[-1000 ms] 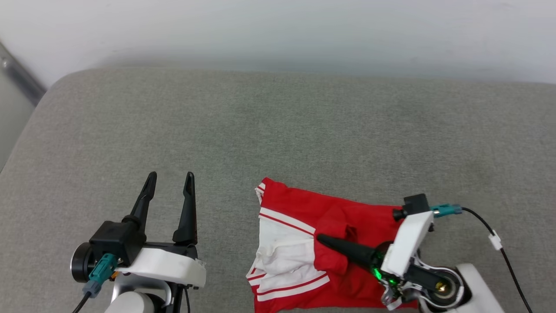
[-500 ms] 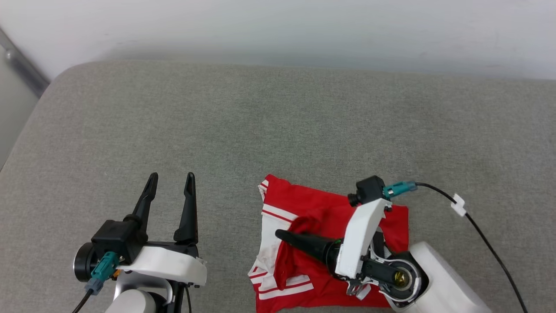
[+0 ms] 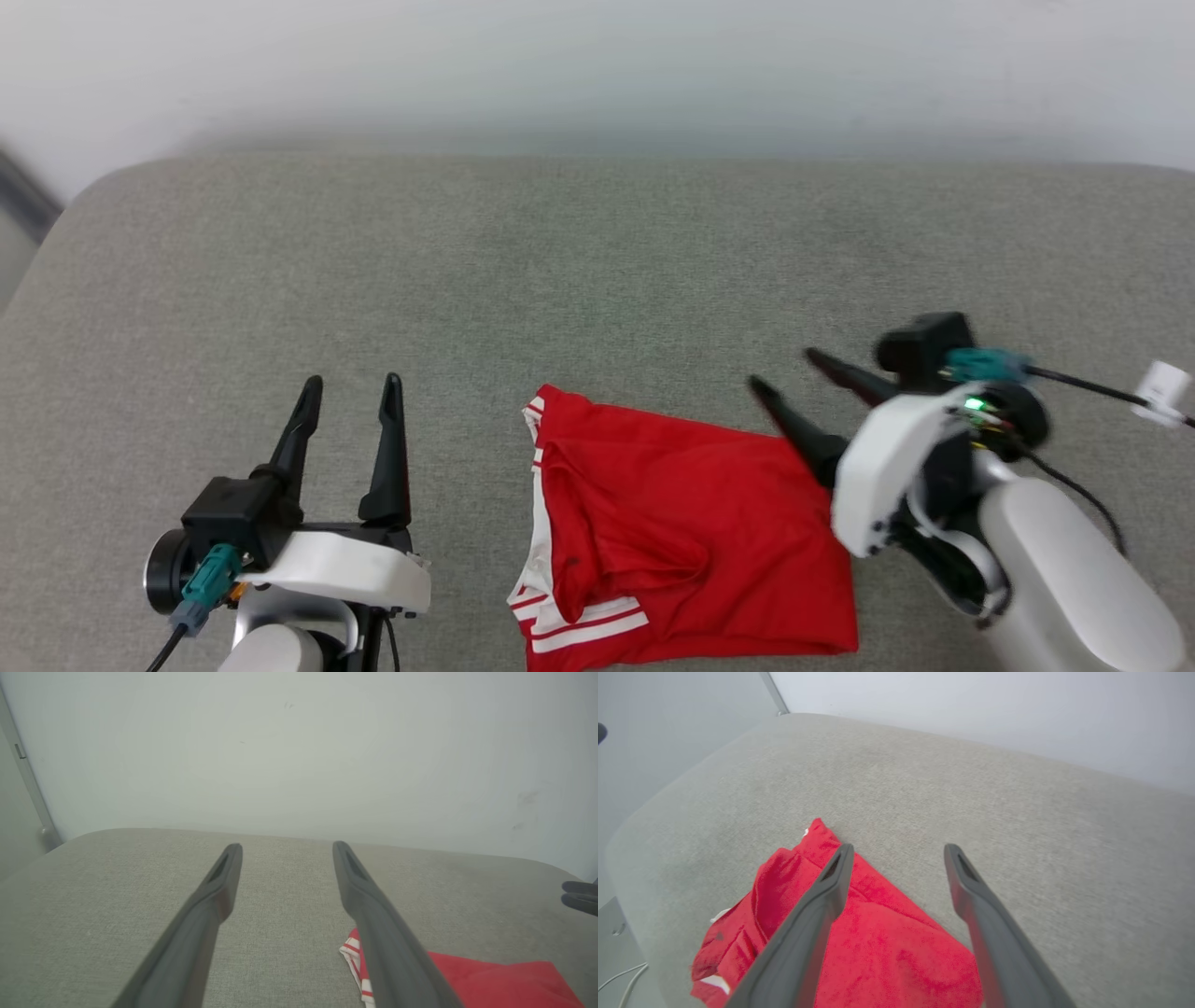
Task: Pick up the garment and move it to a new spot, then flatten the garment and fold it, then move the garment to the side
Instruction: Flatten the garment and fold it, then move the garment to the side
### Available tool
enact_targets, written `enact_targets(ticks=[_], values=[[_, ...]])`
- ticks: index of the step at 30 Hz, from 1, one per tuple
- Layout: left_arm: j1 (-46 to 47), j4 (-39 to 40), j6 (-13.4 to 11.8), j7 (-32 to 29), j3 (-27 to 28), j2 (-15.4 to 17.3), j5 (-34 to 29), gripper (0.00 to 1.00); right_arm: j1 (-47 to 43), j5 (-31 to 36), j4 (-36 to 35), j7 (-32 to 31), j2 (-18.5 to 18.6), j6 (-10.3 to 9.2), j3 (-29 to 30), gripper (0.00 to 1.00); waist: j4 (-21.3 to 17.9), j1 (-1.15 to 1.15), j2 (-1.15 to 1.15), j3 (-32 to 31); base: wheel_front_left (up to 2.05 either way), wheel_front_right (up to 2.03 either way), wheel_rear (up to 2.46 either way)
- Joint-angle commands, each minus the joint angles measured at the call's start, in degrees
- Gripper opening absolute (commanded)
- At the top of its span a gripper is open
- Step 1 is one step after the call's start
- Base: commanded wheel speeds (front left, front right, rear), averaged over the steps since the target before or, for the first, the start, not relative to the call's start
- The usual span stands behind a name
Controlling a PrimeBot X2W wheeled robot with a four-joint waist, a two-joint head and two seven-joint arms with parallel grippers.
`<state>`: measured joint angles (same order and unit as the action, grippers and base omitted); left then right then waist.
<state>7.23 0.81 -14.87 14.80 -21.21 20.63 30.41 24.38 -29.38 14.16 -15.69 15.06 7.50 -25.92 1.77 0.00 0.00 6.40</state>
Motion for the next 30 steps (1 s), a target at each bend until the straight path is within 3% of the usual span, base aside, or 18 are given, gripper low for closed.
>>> enact_targets(ticks=[1,8,13,21,30], values=[[-0.71,-0.06,-0.18,0.23,0.3,-0.08,-0.14,1.0,-1.47,0.83,-0.3,0.66,0.39,-0.02,0.87,1.0,-0.36,0.0,0.0,-0.3,0.0,0.0,0.0],[-2.07,-0.47,-0.23,0.37,1.77,0.22,-0.16,1.0,-12.16,8.67,-7.65,8.3,-2.72,-0.02,18.16,1.0,-1.97,0.0,0.0,-1.52,0.0,0.0,0.0],[-2.87,-0.94,-0.15,0.44,2.5,0.2,-0.62,1.0,-18.04,11.44,-13.33,13.2,-5.8,-0.01,25.45,1.0,-2.62,0.0,0.0,-2.49,0.0,0.0,0.0],[-5.42,-2.4,0.14,0.48,3.07,-0.78,-1.84,1.0,-25.35,14.47,-19.19,16.11,-8.94,-0.02,27.04,1.0,-2.59,0.0,0.0,-5.15,0.0,0.0,0.0],[-8.01,-3.58,0.44,0.43,3.38,-1.26,-3.49,1.0,-30.05,18.7,-24.41,14.14,-10.49,-0.02,27.38,1.0,-3.2,0.0,0.0,-6.66,0.0,0.0,0.0]])
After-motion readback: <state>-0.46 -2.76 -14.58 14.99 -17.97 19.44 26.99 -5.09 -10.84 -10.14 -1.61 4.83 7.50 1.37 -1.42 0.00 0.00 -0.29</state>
